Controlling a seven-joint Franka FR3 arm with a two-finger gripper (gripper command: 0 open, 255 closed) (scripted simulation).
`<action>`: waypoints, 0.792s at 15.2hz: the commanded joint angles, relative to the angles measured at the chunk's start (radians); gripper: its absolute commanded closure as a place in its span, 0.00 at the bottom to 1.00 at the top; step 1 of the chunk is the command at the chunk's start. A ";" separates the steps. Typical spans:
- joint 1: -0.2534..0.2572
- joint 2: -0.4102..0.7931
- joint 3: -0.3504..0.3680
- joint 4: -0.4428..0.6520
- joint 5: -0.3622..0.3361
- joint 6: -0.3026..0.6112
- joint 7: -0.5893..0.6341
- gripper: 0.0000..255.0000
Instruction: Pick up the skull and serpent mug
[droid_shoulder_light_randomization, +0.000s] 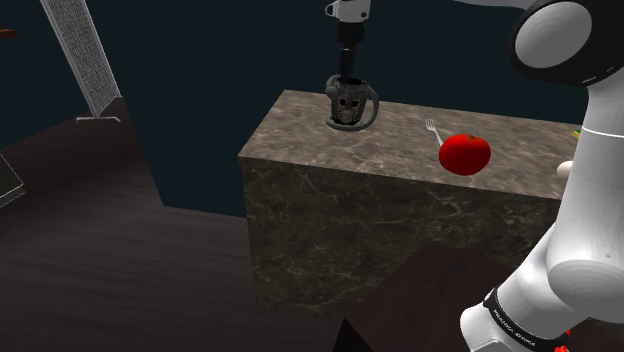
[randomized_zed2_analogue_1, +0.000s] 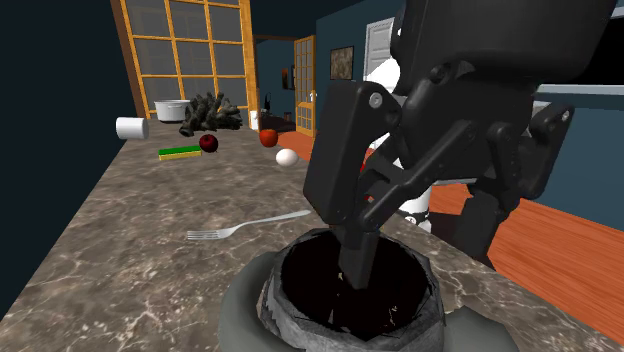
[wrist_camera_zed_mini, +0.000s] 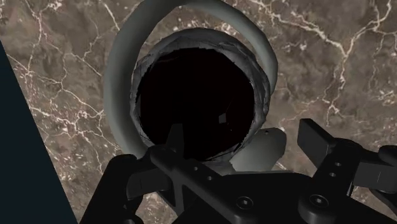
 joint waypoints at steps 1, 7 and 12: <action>0.001 -0.006 0.001 -0.033 -0.001 0.028 0.002 0.00; 0.003 -0.015 0.001 -0.082 -0.003 0.067 0.005 1.00; 0.003 -0.016 0.001 -0.085 -0.003 0.069 0.005 1.00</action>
